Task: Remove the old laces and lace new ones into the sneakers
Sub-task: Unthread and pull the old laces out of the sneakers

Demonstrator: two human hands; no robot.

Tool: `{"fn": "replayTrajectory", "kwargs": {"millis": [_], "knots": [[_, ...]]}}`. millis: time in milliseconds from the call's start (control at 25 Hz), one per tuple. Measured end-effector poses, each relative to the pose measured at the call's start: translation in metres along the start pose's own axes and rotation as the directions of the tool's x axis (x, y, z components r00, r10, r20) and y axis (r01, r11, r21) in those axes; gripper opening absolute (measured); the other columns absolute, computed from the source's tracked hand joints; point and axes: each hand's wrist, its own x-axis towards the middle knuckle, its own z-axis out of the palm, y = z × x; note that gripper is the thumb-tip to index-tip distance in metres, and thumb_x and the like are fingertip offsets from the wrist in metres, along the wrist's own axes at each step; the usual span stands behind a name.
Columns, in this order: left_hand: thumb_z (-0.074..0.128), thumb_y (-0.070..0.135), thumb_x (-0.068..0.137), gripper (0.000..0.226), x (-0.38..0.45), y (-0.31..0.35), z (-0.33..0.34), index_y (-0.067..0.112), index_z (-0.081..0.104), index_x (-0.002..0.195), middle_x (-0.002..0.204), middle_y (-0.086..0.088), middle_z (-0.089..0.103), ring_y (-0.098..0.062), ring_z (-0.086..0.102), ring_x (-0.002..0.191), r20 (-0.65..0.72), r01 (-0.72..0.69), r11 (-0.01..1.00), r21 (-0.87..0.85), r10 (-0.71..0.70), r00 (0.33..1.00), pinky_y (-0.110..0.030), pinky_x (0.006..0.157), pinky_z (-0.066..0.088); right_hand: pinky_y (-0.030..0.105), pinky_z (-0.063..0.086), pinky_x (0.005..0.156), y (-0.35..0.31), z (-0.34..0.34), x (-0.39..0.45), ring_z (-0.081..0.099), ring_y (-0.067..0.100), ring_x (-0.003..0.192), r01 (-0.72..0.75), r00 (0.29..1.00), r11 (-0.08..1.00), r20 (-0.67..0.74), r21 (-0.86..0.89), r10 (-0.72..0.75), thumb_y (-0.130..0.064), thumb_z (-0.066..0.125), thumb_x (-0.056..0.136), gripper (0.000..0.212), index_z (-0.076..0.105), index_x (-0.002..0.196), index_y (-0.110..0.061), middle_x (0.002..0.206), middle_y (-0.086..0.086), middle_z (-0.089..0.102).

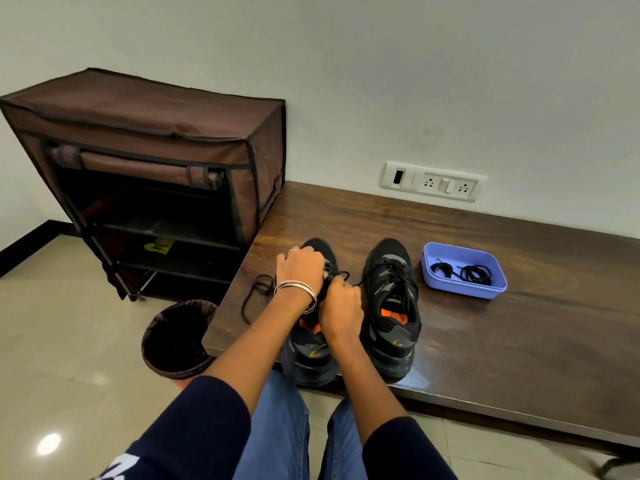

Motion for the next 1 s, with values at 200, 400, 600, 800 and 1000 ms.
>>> {"fn": "replayTrajectory", "kwargs": {"millis": [200,400,600,800,1000], "knots": [[0.052,0.020,0.095,0.021,0.006,0.002,-0.002,0.016,0.065,0.111,0.117,-0.007,0.061,-0.030,0.058,0.110,0.051,0.025,0.999,0.028,-0.027,0.998,-0.044,0.092,0.044,0.039,0.048,0.078,0.000,0.001,0.001,0.046,0.032,0.118,0.000,1.000,1.000,-0.009,0.006,0.000,-0.006,0.042,0.096,0.025,0.051,0.119,-0.003,0.119,0.015,0.059],[0.043,0.019,0.096,0.019,-0.004,-0.023,0.007,0.011,0.060,0.099,0.112,-0.006,0.058,-0.027,0.053,0.110,-0.052,-0.064,0.935,-0.350,0.048,0.997,-0.044,0.093,0.041,0.039,0.049,0.081,-0.001,0.001,0.000,0.047,0.031,0.119,-0.004,1.000,1.000,-0.020,0.001,0.004,-0.008,0.047,0.096,0.023,0.050,0.118,-0.004,0.119,0.014,0.059],[0.030,0.004,0.102,0.023,-0.013,-0.041,-0.014,0.012,0.046,0.088,0.070,-0.006,0.059,-0.023,0.060,0.062,0.128,0.060,-0.273,-0.960,-0.241,0.962,-0.040,0.073,0.054,0.039,0.049,0.084,-0.001,0.000,-0.001,0.046,0.030,0.120,-0.001,1.000,1.000,-0.016,0.002,0.001,-0.008,0.054,0.093,0.028,0.050,0.120,-0.005,0.121,0.012,0.058],[0.036,0.006,0.096,0.020,-0.011,-0.031,-0.012,0.015,0.049,0.083,0.059,-0.002,0.045,-0.021,0.042,0.052,-0.051,0.029,0.192,-0.981,-0.401,0.915,-0.032,0.051,0.038,0.038,0.049,0.086,-0.001,0.001,-0.001,0.046,0.030,0.121,0.003,1.000,1.000,-0.020,-0.002,-0.003,-0.012,0.057,0.093,0.031,0.049,0.122,-0.006,0.122,0.012,0.058],[0.047,0.006,0.090,0.011,-0.012,-0.057,-0.012,0.008,0.057,0.089,0.069,-0.001,0.059,-0.024,0.056,0.065,-0.521,-0.203,0.768,-0.608,-0.193,0.831,-0.037,0.060,0.048,0.036,0.049,0.085,0.001,0.003,0.003,0.048,0.029,0.120,-0.006,0.999,1.000,-0.034,0.003,0.006,-0.011,0.059,0.092,0.030,0.050,0.121,-0.006,0.121,0.011,0.059]]}}
